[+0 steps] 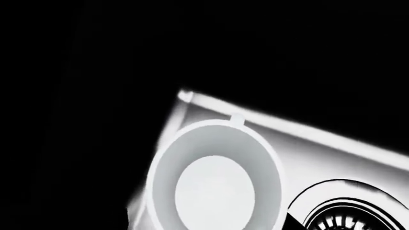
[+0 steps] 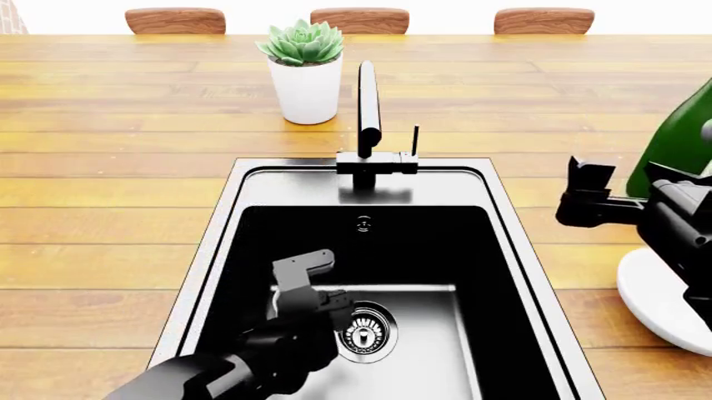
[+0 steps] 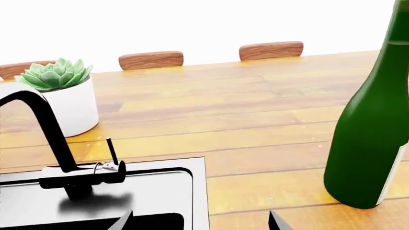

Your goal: Pick the cup and bowl from the sink and place them on the counter for drying.

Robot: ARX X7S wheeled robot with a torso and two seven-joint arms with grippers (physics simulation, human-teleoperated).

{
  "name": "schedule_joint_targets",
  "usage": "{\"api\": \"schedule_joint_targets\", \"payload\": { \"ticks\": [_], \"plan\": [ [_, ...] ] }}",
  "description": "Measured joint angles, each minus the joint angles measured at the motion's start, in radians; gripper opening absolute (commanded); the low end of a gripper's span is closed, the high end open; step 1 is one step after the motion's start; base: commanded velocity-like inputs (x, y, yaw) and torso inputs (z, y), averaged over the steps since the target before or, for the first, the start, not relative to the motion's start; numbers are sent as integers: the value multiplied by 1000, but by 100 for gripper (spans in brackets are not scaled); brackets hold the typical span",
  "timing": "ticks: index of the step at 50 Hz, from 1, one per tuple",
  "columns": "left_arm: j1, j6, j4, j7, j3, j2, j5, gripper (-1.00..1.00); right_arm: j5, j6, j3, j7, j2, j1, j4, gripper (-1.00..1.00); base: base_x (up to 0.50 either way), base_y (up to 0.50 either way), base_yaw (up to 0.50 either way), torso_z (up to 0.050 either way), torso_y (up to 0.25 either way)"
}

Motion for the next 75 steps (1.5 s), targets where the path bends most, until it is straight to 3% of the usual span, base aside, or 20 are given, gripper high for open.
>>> {"api": "schedule_joint_targets", "payload": {
  "ticks": [18, 19, 34, 52, 63, 75],
  "plan": [
    [-4, -55, -48, 129, 16, 0, -1, 100, -22, -25, 4, -21, -9, -35, 6, 100, 0, 0, 0, 0, 0],
    [-4, -57, -52, 134, 16, 0, 1, -100, -23, -26, 4, -22, -9, -37, 6, 100, 0, 0, 0, 0, 0],
    [-11, -72, -80, 140, 16, 0, 50, -100, -26, -43, 16, -35, -9, -69, -1, 100, 0, 0, 0, 0, 0],
    [-95, -111, 62, 69, -3, -15, 117, -100, -2, -37, 18, -23, 1, -56, -5, 100, 0, 0, 0, 0, 0],
    [-148, -132, 334, -54, -16, -123, 123, -100, 5, -44, 29, -23, 6, -64, -9, 100, 0, 0, 0, 0, 0],
    [-226, -185, 692, -163, -41, -302, 99, -100, 35, -44, 50, -16, 21, -80, -25, 100, 0, 0, 0, 0, 0]
  ]
}}
